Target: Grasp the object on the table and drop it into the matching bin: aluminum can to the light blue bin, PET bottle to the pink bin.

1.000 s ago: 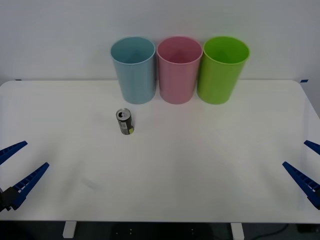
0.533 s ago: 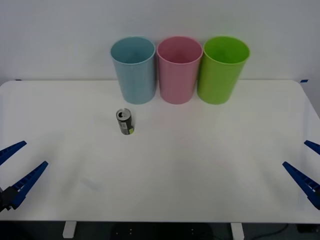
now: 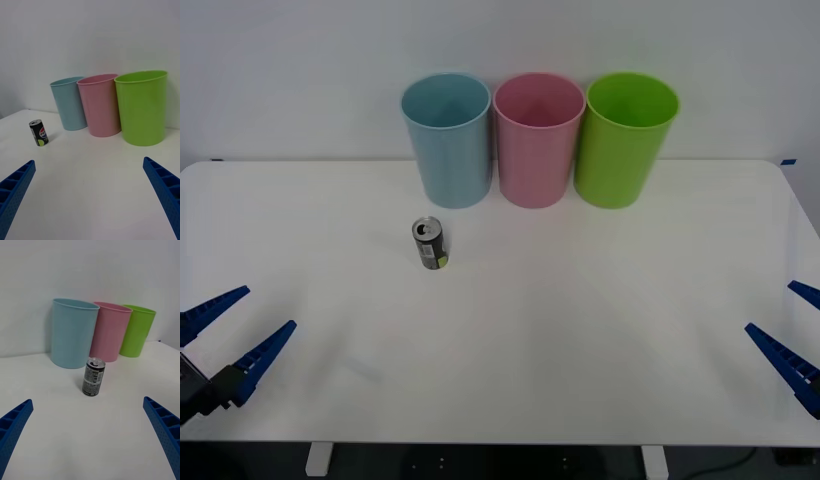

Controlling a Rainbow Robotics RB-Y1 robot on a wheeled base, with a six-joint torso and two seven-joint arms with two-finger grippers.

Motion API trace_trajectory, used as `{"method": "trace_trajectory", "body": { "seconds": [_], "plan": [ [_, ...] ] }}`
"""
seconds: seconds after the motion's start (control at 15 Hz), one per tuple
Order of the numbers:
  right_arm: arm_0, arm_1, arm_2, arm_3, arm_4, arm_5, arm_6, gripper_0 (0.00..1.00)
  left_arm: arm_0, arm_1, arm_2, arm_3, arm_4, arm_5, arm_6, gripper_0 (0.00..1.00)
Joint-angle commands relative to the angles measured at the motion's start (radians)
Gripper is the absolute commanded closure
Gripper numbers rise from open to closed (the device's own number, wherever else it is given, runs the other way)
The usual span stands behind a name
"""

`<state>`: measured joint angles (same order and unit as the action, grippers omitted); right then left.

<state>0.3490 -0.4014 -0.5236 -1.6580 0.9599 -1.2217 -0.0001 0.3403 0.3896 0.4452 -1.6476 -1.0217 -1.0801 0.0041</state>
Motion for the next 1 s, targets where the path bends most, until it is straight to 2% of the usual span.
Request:
{"method": "trace_trajectory", "body": {
  "seconds": [0.07, 0.47, 1.0],
  "plan": [
    [0.000, 0.000, 0.000, 0.000, 0.000, 0.000, 0.000, 0.00, -0.010, 0.000, -0.043, 0.000, -0.049, 0.077, -0.001, 0.00],
    [0.000, 0.000, 0.000, 0.000, 0.000, 0.000, 0.000, 0.00, -0.033, -0.001, -0.168, 0.000, -0.057, 0.241, -0.015, 0.00],
    [0.000, 0.000, 0.000, 0.000, 0.000, 0.000, 0.000, 0.00, -0.185, -0.014, -0.237, 0.180, -0.057, 0.252, -0.145, 0.00]
  ]
}}
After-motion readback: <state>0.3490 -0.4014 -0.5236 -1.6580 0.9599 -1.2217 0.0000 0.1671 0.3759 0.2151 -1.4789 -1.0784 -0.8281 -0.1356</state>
